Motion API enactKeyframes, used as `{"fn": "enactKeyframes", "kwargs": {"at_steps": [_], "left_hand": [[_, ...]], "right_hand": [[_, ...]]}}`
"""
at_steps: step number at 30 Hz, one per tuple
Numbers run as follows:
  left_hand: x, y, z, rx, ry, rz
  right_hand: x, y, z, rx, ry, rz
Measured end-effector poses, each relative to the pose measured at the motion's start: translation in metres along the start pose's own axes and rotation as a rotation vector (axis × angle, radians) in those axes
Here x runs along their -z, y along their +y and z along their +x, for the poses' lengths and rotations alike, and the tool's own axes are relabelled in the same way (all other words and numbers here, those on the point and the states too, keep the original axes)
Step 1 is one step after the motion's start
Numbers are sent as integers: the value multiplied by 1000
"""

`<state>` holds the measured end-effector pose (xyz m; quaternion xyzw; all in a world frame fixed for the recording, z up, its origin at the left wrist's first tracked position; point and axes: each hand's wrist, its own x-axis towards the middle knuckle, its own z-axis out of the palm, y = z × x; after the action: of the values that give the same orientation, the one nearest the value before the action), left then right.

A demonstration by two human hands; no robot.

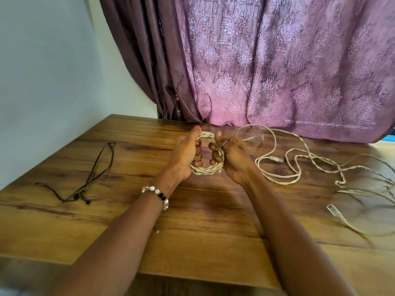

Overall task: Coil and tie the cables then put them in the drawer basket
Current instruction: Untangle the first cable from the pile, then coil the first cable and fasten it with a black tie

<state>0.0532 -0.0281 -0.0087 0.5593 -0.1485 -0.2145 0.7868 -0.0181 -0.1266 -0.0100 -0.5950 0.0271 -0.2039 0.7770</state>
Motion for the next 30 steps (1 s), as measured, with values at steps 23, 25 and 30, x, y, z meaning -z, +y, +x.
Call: {"fn": "enactKeyframes", "kwargs": {"at_steps": [23, 25, 30], "left_hand": [[151, 57, -67, -246, 371, 618], [174, 67, -73, -308, 418, 794], [220, 89, -85, -235, 225, 1234]], "right_hand": [[-89, 26, 5, -181, 134, 91], [-95, 33, 10, -215, 102, 117], [-96, 47, 12, -218, 95, 136]]}}
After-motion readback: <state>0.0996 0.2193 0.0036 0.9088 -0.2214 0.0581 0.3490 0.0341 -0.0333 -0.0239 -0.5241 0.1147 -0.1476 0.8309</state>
